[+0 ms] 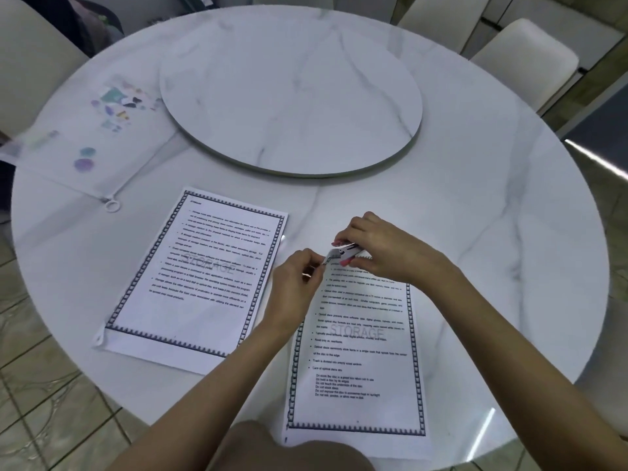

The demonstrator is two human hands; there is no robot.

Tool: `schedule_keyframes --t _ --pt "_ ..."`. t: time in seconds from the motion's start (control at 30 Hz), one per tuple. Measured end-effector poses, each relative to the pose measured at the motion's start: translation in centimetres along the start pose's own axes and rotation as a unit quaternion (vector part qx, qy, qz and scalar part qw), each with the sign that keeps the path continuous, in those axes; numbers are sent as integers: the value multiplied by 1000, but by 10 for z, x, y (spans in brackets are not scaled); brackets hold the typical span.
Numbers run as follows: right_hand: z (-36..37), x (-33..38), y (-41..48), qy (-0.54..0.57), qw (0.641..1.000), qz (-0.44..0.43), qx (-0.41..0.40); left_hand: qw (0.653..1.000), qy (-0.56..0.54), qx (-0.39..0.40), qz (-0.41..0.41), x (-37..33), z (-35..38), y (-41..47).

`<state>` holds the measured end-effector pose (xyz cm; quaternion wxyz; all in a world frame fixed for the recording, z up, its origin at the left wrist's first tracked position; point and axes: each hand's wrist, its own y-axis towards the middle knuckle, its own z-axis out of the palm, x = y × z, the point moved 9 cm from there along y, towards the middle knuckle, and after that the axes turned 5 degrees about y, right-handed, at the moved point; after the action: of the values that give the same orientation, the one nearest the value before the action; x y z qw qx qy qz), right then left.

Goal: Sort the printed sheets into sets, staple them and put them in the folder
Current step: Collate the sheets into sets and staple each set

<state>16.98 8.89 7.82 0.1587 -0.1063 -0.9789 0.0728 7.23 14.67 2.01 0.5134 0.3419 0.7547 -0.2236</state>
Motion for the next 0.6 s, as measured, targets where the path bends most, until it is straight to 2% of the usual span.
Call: schedule_keyframes --t 0.23,0.6 --pt "10 8 6 -19 998 -8 64 1000 13 -5 1 1 -1 1" --pt "23 9 6 4 997 3 71 1000 9 -17 -16 5 -4 1"
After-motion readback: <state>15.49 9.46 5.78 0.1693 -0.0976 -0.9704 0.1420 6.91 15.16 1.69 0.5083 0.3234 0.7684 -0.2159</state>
